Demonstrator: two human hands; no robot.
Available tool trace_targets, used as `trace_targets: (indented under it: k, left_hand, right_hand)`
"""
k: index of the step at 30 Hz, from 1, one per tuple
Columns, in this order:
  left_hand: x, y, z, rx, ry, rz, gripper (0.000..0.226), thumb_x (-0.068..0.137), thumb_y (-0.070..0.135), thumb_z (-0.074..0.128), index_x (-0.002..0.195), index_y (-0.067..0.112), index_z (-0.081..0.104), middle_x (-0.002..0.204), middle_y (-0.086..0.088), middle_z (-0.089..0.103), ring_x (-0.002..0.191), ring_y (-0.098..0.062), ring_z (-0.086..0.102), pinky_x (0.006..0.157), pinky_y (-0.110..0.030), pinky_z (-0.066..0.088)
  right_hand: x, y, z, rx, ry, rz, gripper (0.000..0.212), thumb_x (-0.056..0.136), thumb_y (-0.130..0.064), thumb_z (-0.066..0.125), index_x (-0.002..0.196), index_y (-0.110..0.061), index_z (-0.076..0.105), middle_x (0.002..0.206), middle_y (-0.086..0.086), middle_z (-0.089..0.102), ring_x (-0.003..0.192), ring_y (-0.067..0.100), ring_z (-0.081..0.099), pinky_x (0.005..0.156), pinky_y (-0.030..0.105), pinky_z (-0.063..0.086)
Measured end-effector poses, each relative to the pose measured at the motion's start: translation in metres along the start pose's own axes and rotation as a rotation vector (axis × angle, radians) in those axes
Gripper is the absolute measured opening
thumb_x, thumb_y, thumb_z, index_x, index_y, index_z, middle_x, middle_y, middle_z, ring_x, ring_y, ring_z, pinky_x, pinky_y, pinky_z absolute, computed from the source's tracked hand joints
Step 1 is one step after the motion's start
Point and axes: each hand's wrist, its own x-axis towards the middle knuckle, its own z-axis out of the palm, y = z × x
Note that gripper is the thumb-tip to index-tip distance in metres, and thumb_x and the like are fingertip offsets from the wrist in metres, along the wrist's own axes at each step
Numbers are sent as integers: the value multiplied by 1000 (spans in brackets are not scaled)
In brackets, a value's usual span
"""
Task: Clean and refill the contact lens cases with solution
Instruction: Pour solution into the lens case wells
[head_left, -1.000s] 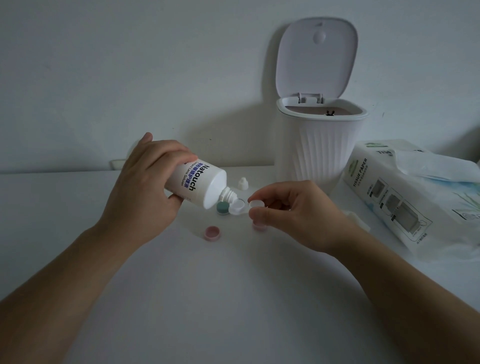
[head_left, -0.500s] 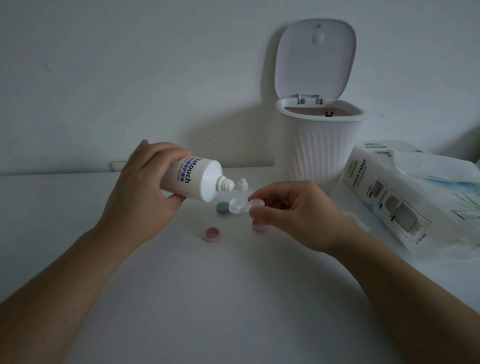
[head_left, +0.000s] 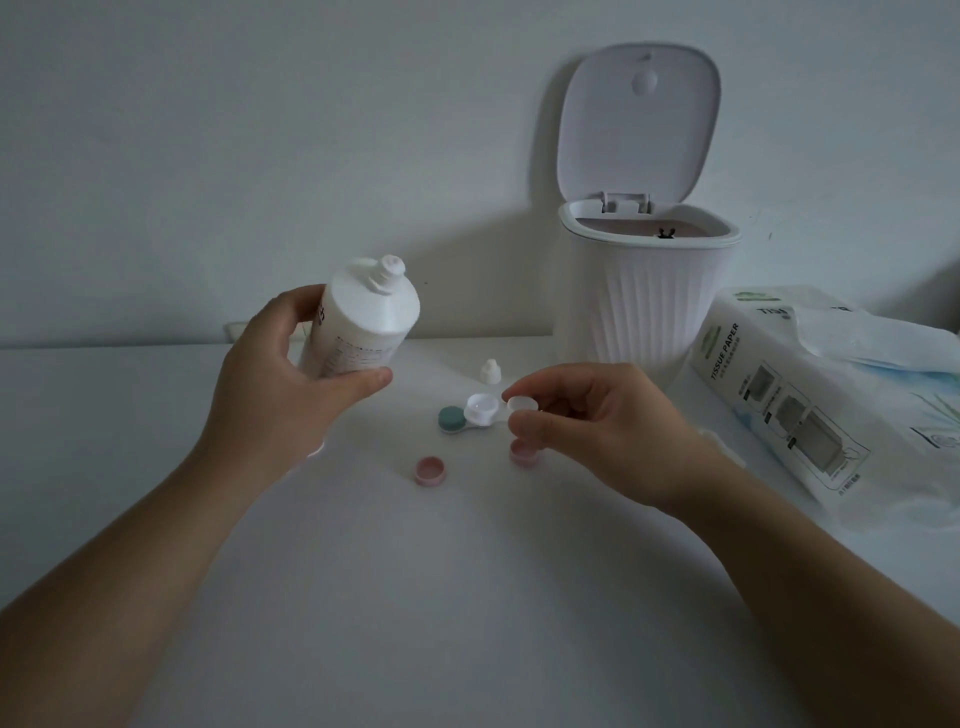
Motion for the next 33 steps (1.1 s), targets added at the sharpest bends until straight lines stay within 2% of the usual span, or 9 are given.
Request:
trace_targets:
  k: [5, 10, 18, 21, 24, 27, 29, 31, 33]
  left_hand:
    - [1, 4, 3, -118, -17, -123, 61, 55, 51, 88, 110, 50, 61, 106, 34, 64, 102, -15, 65, 58, -30, 41]
    - [2, 4, 7, -178, -11, -221, 55, 56, 47, 87, 107, 38, 67, 90, 23, 69, 77, -12, 59, 54, -29, 35]
    - [1, 1, 8, -175, -3, -255, 40, 72, 37, 86, 108, 35, 70, 95, 17, 73, 59, 3, 59, 46, -21, 37]
    - [1, 1, 8, -165, -5, -236, 42, 75, 36, 87, 112, 35, 68, 98, 21, 73, 62, 6, 60, 46, -20, 38]
    - [0, 3, 8, -119, 19, -216, 60, 75, 36, 88, 127, 41, 58, 109, 22, 71, 86, 0, 67, 54, -27, 43]
    - [-5, 10, 8, -17, 125, -123, 73, 76, 41, 86, 138, 45, 47, 122, 33, 59, 108, 1, 57, 69, -48, 56]
    - [-9, 15, 5, 53, 227, -8, 69, 81, 42, 81, 141, 41, 46, 122, 32, 51, 115, -6, 48, 72, -62, 56]
    - [-14, 20, 2, 87, 274, 148, 55, 87, 39, 75, 137, 32, 52, 121, 20, 50, 110, -14, 49, 74, -58, 56]
    - [-21, 29, 4, 124, 266, 328, 42, 90, 33, 70, 128, 19, 60, 115, 11, 52, 101, -22, 53, 81, -43, 52]
  right_hand:
    - [0, -1, 0, 36, -15, -7, 13, 89, -17, 75, 101, -21, 76, 80, 7, 77, 81, 29, 76, 89, 58, 55]
    - [0, -1, 0, 52, -20, -5, 14, 88, -18, 75, 102, -22, 76, 81, 8, 77, 82, 30, 75, 90, 58, 54]
    - [0, 0, 0, 87, -31, -9, 17, 89, -13, 74, 105, -18, 76, 84, 11, 76, 83, 32, 75, 91, 58, 54]
    - [0, 0, 0, 96, -38, -12, 18, 89, -13, 73, 106, -18, 76, 84, 13, 76, 83, 35, 74, 91, 60, 53]
    - [0, 0, 0, 104, -36, -15, 18, 89, -13, 73, 105, -20, 76, 85, 15, 75, 84, 36, 74, 90, 61, 53]
    - [-1, -1, 0, 115, -30, -19, 18, 89, -12, 73, 105, -19, 76, 84, 15, 75, 83, 38, 74, 89, 62, 53]
    - [0, -1, -1, 105, -23, -19, 17, 89, -12, 73, 106, -18, 76, 84, 14, 76, 83, 37, 74, 89, 61, 53]
    - [0, -1, 0, 97, -19, -20, 17, 89, -15, 74, 105, -19, 76, 83, 12, 76, 83, 38, 74, 88, 62, 53]
    - [0, -2, 1, 89, -17, -24, 16, 87, -18, 75, 103, -20, 76, 82, 12, 76, 84, 40, 73, 86, 64, 52]
